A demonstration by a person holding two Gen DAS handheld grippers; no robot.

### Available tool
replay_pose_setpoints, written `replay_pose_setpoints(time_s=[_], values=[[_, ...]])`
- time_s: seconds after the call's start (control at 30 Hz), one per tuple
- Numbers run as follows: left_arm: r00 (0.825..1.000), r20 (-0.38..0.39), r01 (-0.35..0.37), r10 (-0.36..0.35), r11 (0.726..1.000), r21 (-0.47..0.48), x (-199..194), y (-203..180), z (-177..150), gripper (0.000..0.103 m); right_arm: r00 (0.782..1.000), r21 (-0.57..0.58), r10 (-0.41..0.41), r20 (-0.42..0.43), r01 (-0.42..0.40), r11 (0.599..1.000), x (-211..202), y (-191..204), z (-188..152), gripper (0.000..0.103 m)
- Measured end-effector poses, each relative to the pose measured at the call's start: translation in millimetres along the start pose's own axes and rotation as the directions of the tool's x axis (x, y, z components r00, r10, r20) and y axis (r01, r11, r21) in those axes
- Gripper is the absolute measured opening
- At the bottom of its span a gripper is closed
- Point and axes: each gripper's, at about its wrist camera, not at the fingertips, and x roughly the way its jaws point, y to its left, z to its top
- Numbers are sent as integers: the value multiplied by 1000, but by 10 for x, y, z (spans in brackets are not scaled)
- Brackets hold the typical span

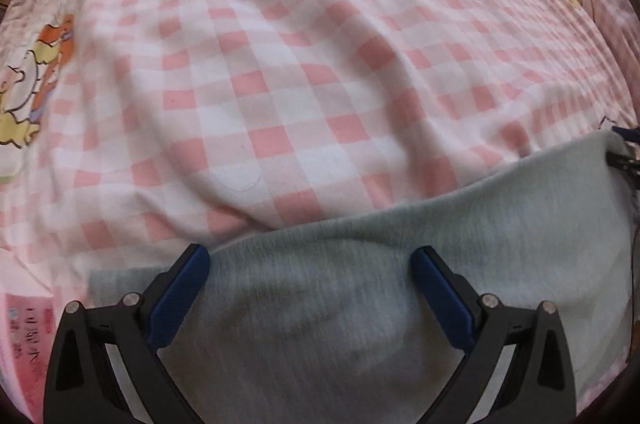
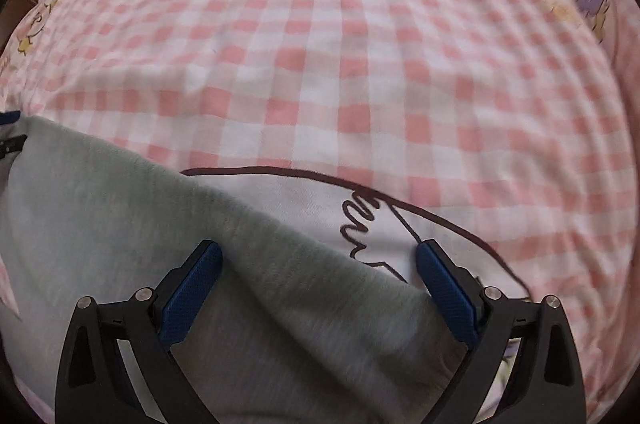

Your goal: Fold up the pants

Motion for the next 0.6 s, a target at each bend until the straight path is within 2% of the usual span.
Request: replay_pose_setpoints(time_s=[0.13,0.43,0.53,0.6], values=[[999,38,4,-4,1000,-2,28,23,-46,103,1000,-23,27,0,-27,999,138,-73,19,103],[997,73,-28,27,1000,9,17,-70,-102,103,999,-34,40,-3,-40,999,166,-101,47,103],[995,97,-28,30,999,-18,-7,-123,-68,100,999,-28,44,-5,-44,999,174,-49,0,97],[993,118,-24,27,999,-29,-54,-128,-96,94,998,-32,56,-9,-57,998,122,34,-67,82]])
